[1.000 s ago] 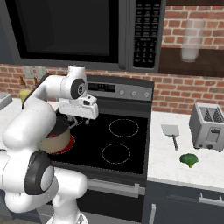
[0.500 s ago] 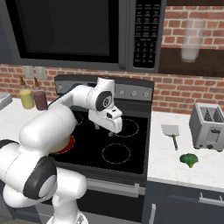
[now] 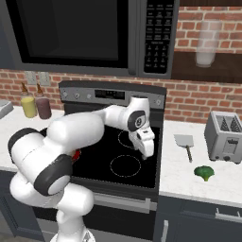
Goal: Put the tomato and broccoli in the pot. Retrieve the spatula and lightly stir the vegetables in the pot.
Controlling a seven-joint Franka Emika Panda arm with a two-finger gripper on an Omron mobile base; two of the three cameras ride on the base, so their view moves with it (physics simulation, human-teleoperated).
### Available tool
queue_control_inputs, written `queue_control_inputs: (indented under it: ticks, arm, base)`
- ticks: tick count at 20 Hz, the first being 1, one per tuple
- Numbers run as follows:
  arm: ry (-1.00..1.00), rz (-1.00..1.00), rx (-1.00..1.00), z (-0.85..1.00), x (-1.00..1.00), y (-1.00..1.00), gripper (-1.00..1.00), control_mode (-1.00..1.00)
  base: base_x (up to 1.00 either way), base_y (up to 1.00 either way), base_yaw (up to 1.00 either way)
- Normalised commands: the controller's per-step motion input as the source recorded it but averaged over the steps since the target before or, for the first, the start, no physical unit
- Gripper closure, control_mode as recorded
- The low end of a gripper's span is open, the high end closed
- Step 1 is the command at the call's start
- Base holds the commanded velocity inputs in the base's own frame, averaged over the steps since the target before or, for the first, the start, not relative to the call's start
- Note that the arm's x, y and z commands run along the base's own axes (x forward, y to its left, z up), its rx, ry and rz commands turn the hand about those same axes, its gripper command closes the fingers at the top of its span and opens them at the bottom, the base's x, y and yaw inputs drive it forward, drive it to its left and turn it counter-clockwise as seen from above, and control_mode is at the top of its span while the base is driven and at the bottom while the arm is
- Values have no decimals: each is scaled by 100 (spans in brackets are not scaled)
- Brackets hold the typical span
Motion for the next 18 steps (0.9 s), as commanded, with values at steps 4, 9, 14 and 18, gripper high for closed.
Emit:
queue_control_inputs:
  ticks: [4, 9, 14, 18]
  arm:
    - [0, -39, -25, -67, 16, -100, -100, -100]
    - [0, -16, -11, -33, 0, -53, -100, -100]
    - [0, 0, 2, 0, 0, -8, -100, -100]
    - [0, 0, 6, 0, 0, -27, -100, -100]
  base:
    - [0, 0, 0]
    - [0, 0, 0]
    - [0, 0, 0]
    - [0, 0, 0]
